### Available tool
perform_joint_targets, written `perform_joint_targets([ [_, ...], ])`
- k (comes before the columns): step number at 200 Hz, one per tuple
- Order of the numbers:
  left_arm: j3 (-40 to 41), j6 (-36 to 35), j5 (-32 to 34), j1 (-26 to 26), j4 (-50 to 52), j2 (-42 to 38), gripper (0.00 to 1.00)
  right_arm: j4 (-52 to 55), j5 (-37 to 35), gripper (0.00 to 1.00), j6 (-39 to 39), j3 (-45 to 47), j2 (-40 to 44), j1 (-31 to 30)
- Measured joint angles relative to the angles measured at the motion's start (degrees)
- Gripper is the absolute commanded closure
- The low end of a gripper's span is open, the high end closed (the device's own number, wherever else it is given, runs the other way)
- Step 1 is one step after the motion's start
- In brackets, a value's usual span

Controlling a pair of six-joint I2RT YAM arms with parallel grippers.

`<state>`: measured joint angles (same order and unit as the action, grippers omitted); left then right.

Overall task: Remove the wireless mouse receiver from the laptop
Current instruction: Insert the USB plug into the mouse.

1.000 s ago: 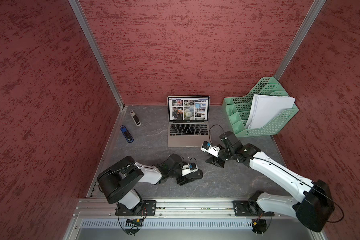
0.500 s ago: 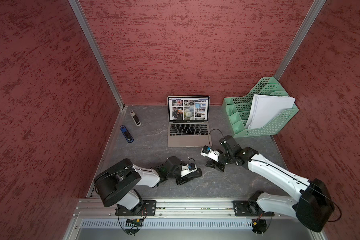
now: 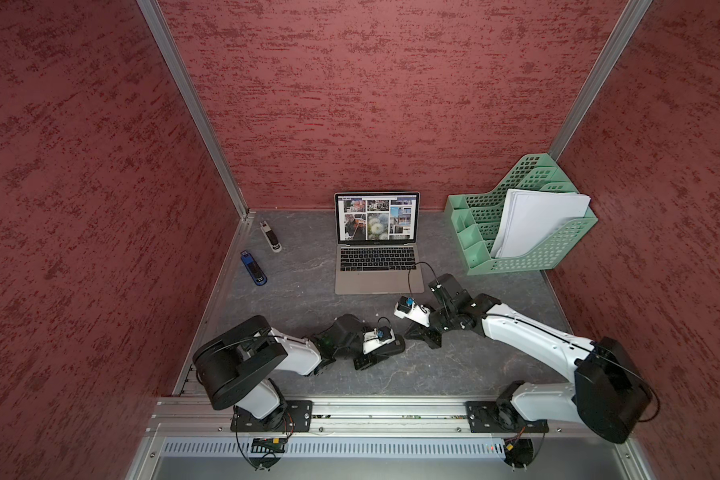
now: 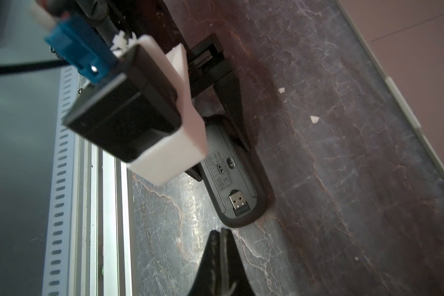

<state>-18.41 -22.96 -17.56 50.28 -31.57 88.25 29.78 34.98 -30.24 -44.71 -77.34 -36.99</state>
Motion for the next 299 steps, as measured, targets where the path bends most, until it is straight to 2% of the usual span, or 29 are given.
perform_joint_targets([
  [39, 0.0, 0.1, 0.1, 0.2, -0.6, 0.4, 0.39, 1.0, 0.1, 1.0, 1.0, -3.0, -4.7, -0.5],
  [141, 0.0, 0.2, 1.0, 0.1, -4.9, 3.0, 0.39, 4.9, 1.0, 1.0, 7.1, -6.8, -9.4, -2.1],
  [175, 0.0, 0.2, 1.2, 0.1, -5.4, 3.2, 0.39, 7.7, -1.0, 1.0, 12.7, -11.3, -12.2, -2.5],
  [241, 0.0, 0.2, 1.3, -0.2, -5.4, 3.2, 0.39, 7.7, -5.0, 1.0, 26.6, -11.5, -13.4, -2.7],
  [299, 0.0, 0.2, 1.4, -0.3, -5.4, 3.2, 0.39, 7.6, -6.6, 1.0, 30.5, -11.5, -16.6, -3.0],
])
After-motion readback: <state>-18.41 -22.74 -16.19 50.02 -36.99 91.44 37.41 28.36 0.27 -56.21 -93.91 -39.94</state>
